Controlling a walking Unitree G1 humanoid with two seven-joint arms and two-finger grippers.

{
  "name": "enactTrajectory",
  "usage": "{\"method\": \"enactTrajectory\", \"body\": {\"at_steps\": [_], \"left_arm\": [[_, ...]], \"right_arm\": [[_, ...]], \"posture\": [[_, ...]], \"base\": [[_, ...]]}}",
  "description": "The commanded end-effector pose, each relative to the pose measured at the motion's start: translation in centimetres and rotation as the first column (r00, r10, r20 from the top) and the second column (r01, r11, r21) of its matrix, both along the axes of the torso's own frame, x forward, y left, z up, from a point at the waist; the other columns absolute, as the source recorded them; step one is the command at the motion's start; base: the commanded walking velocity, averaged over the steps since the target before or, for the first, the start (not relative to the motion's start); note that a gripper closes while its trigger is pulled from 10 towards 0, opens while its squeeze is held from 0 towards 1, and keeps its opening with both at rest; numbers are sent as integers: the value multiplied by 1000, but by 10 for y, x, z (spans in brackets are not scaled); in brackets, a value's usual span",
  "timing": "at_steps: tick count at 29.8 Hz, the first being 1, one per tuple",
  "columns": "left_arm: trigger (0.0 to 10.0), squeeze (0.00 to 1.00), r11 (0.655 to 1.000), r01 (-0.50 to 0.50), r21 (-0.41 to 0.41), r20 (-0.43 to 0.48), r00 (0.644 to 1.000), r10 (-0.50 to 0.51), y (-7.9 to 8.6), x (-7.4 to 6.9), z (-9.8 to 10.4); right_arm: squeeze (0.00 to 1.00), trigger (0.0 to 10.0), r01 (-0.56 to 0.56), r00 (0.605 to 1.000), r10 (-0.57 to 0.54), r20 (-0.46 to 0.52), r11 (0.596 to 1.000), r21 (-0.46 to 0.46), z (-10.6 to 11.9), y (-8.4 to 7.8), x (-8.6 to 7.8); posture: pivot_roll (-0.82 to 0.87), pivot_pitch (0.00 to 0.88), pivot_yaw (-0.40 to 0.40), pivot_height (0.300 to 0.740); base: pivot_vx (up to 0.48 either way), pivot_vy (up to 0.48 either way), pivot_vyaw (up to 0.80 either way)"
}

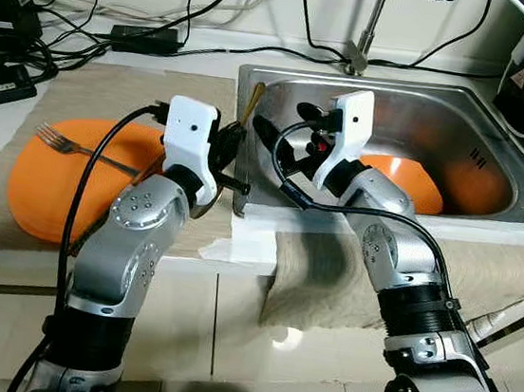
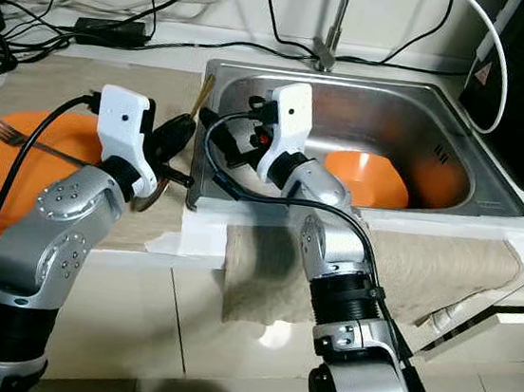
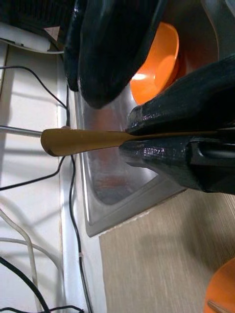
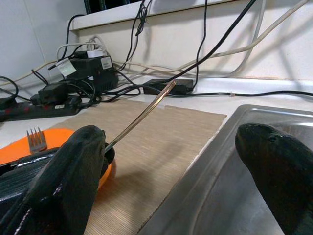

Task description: Kitchen organization

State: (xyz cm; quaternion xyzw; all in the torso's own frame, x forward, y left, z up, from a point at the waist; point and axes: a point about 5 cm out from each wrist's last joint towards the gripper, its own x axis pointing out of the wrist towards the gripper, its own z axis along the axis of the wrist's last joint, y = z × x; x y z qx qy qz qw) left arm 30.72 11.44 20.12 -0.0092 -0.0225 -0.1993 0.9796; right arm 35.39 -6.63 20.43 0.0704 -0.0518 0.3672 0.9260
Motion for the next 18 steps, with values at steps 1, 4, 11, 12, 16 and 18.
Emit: {"method": "enactTrajectory", "body": {"at_steps": [1, 4, 11, 12, 16, 18], "left_arm": [[0, 20, 1000, 15, 7, 29, 999, -15, -3, -3, 5], [0, 16, 1000, 27, 7, 36, 999, -27, -5, -4, 6], [0, 16, 997, 77, 6, 59, 995, -78, -14, -8, 12], [0, 16, 997, 82, 4, 59, 995, -82, -14, -8, 13], [0, 12, 996, 93, -6, 56, 994, -92, -17, -10, 12], [0, 16, 996, 94, -8, 57, 994, -93, -17, -10, 12]], "right_arm": [[0, 10000, 4, 1000, -4, 19, 1000, 24, 11, 1, 2], [0, 10000, 5, 1000, -6, 13, 999, 32, 11, 2, 3], [0, 10000, 19, 1000, -19, -11, 999, 48, 7, 9, 4], [0, 10000, 20, 1000, -19, -13, 999, 48, 7, 10, 4], [0, 10000, 21, 999, -20, -25, 999, 47, 5, 12, 5], [0, 10000, 23, 999, -21, -29, 999, 47, 4, 13, 5]], "posture": [[100, 22, -6, 740], [100, 22, -6, 740], [101, 25, -6, 740], [101, 25, -6, 740], [102, 25, -7, 740], [102, 24, -7, 740]], "base": [[0, 0, 0], [0, 0, 0], [0, 0, 0], [0, 0, 0], [0, 0, 0], [0, 0, 0]]}}
